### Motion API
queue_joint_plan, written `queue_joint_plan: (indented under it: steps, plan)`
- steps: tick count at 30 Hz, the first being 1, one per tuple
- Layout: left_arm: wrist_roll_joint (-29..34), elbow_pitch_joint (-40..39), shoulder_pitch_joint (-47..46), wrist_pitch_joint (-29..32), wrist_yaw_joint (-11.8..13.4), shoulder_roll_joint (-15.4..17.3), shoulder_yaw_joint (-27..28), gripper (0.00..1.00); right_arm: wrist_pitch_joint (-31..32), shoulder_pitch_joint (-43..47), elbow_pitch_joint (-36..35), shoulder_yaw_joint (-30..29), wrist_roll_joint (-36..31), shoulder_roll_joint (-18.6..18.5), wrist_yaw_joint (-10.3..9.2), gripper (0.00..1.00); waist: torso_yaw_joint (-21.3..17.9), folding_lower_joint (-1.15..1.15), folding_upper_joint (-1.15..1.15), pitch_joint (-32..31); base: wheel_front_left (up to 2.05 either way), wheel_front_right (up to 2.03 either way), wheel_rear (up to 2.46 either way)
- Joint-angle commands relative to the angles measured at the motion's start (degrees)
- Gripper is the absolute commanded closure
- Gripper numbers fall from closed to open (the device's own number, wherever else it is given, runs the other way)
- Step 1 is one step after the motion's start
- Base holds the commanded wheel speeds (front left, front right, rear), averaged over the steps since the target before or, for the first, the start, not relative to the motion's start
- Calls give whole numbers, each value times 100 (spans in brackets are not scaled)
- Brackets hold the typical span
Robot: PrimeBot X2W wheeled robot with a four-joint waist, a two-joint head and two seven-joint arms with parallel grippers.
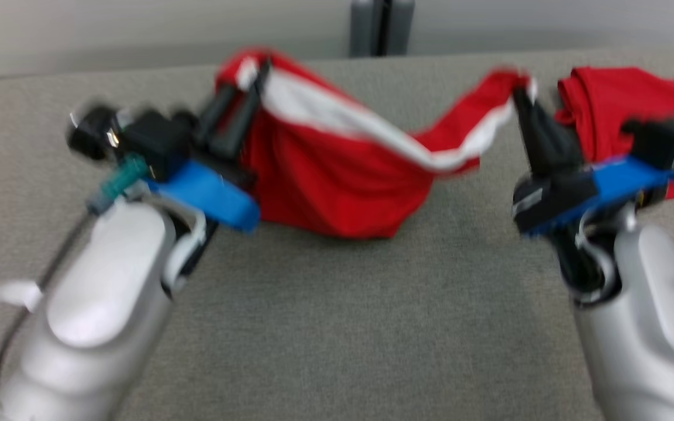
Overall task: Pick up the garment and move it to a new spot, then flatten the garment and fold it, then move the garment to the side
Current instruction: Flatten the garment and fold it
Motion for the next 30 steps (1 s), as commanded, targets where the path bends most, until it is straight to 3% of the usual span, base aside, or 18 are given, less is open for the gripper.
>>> queue_joint_plan:
  steps: [1,7,11,16,23,30]
  plan:
    - [-52,2,-200,8,-3,23,29,100,-1,-237,13,-12,-26,6,18,100,83,-2,0,148,0,0,0]
    - [-349,627,-2410,176,-3,218,-180,100,299,-2698,1091,-469,124,102,16,100,-55,-2,0,884,0,0,0]
    - [-594,1264,-3827,-38,-4,162,-399,100,88,-4180,1916,-875,72,133,16,100,-131,-2,0,1176,0,0,0]
    - [-812,1938,-4961,-424,-4,-30,-708,100,-324,-5376,2852,-1277,-3,147,16,100,-164,-2,0,1311,0,0,0]
    - [-1094,2269,-4725,-625,-3,-77,-1220,100,-662,-5346,3737,-1130,45,154,17,100,-112,-2,0,1347,0,0,0]
    - [-1058,1577,-2943,-637,9,-64,-867,100,-1042,-4064,4127,-634,334,135,17,100,7,-2,0,1262,0,0,0]
